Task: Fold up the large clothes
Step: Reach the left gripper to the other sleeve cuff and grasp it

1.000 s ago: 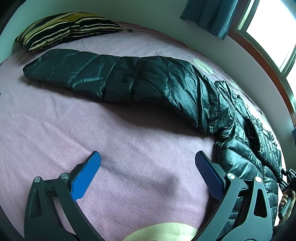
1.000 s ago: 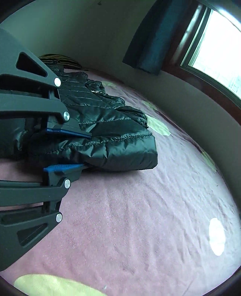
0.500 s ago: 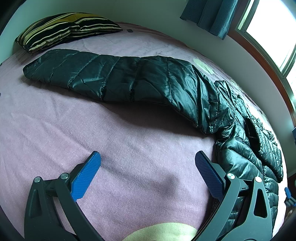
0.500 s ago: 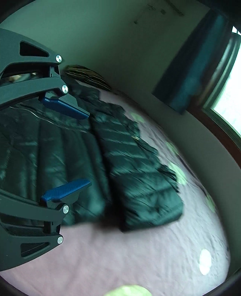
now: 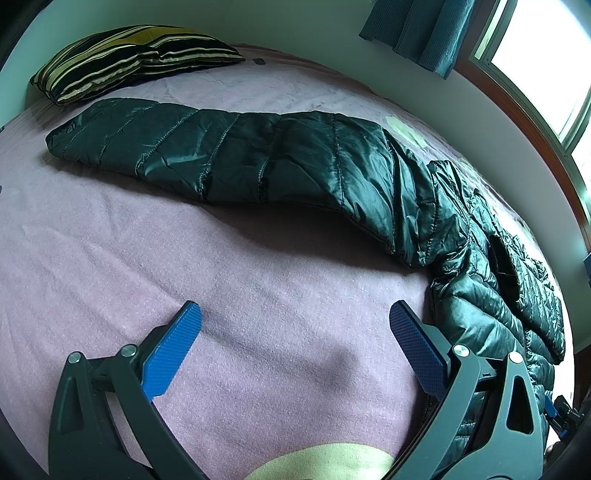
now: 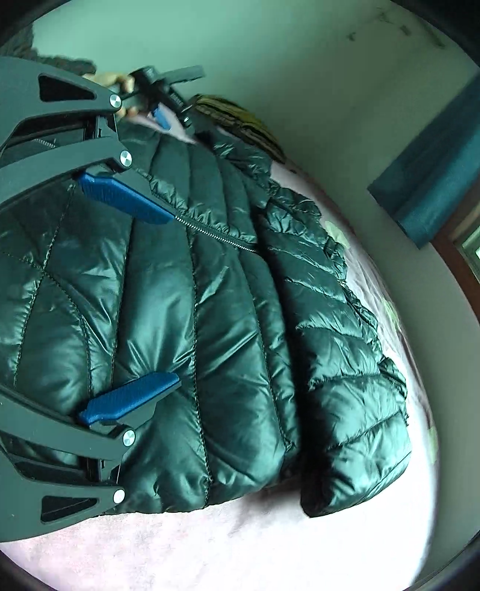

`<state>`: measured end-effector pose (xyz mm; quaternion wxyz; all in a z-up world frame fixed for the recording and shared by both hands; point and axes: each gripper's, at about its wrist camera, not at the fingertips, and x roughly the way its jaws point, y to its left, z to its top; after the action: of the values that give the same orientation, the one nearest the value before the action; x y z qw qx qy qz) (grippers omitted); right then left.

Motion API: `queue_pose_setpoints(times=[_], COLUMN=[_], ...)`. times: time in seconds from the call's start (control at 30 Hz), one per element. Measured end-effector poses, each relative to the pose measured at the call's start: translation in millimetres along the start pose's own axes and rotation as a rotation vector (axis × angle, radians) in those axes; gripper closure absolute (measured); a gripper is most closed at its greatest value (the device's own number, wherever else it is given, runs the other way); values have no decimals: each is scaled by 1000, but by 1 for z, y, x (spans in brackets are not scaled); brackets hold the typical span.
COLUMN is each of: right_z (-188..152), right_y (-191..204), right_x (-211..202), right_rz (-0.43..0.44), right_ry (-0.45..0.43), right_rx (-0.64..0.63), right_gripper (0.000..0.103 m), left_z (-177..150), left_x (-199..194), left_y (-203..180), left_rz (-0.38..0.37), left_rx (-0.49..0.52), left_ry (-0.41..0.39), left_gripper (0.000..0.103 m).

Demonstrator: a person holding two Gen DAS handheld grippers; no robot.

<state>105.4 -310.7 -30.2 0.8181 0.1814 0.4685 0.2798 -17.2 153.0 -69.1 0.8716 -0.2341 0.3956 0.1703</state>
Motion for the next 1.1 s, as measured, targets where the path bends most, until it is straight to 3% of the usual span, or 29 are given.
queue_pose_setpoints(times=[0.3, 0.43, 0.57, 0.83, 0.93, 1.03, 1.1], right_z=[-1, -2, -2, 0, 0, 1, 1], right_y=[-2, -1, -4, -7, -8, -8, -8], right_x=[3, 4, 4, 3, 3, 4, 3], right_rz=[6, 19, 32, 49, 52, 53, 54], right_ry=[-7, -14, -14, -16, -17, -15, -15], right_rx=[-16, -12, -6, 2, 2, 4, 4], right_gripper=[15, 14, 12, 11, 10, 10, 10], left_z=[1, 7, 23, 74, 92, 105, 113], left_x=[0, -7, -12, 1, 7, 13, 18], left_y=[-8, 5, 39, 144, 168, 182, 189], left_rz=[33, -46, -54, -179, -163, -128, -101], left_rx=[64, 29, -58, -418, -517, -570, -585], left_ry=[17, 3, -40, -140, -183, -208, -213], left_gripper=[2, 2, 2, 2, 3, 14, 29])
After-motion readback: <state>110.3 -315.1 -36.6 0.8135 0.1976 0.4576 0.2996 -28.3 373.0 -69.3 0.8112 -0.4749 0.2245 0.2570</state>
